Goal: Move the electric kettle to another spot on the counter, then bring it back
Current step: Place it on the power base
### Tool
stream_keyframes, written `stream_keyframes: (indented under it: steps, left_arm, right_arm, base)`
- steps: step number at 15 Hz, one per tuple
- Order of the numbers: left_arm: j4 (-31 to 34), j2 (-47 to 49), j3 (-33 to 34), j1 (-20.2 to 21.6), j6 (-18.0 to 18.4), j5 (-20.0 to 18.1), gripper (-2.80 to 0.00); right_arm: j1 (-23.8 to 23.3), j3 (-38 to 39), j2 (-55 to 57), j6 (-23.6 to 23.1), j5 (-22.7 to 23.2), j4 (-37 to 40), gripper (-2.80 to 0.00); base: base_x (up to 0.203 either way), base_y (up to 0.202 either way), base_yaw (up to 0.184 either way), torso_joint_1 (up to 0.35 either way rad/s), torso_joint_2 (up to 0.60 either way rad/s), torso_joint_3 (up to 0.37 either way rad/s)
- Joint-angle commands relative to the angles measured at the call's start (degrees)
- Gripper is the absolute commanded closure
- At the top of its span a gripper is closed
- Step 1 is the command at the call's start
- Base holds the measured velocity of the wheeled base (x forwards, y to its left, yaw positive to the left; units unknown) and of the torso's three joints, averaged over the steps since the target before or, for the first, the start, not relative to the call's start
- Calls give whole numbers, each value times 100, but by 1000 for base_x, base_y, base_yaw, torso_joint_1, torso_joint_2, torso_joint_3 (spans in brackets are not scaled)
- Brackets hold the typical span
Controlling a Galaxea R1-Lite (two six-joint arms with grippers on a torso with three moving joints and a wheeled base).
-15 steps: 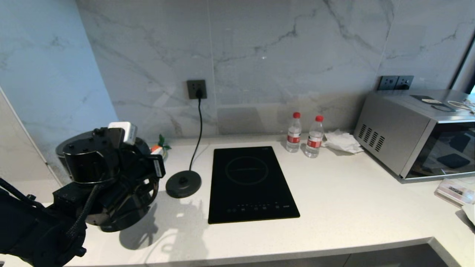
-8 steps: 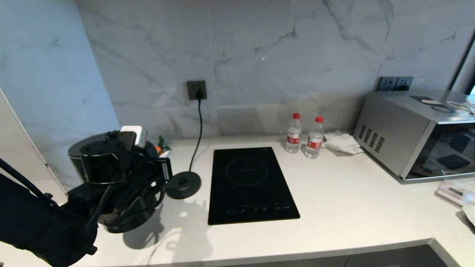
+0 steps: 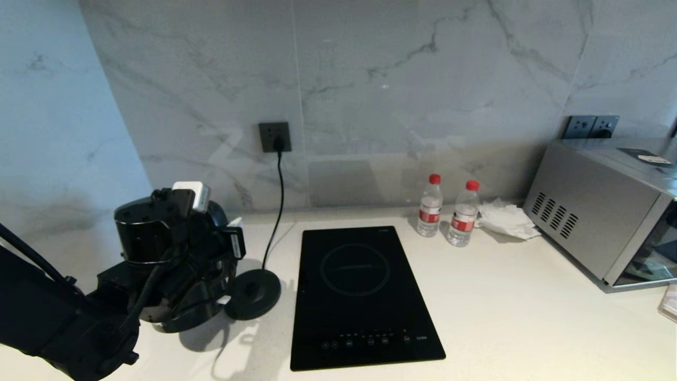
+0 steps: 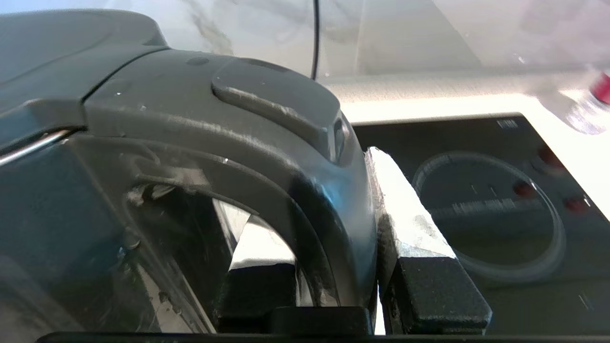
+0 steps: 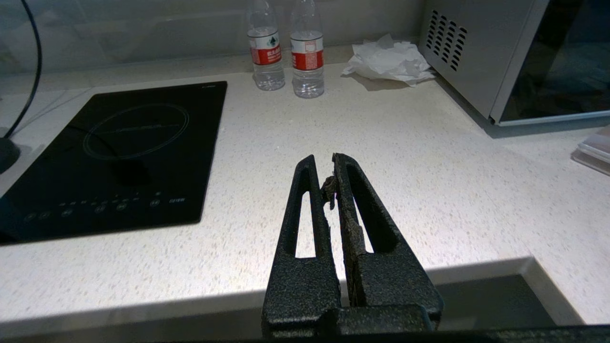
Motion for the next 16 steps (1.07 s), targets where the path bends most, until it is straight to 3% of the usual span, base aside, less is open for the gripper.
stream_keyframes:
  steps: [1,6,9,12,16]
  left_arm:
    - [-47,-83,14,-7,-30,32,0]
    - [-444,33,189,-77,-88,81,0]
    - [-980,327,290,-361,-172,214,0]
    - [-1022,739,195,-870,-512,713,0]
    - [-1165,1345,-227,-1251,-697,1329,0]
  right_arm:
    - [0,0,0,2,-2,-2,0]
    - [0,0,0,2,6,-2,0]
    - [0,0,0,2,-2,-2,0]
    - [0,0,0,2,-2,-2,0]
    - [0,0,0,2,-2,-2,0]
  base:
    - [199,0,-1,4,5,2]
    - [55,0,0,3,3,1]
    - [0,0,0,0,0,0]
    - [0,0,0,0,0,0]
    - [0,0,0,0,0,0]
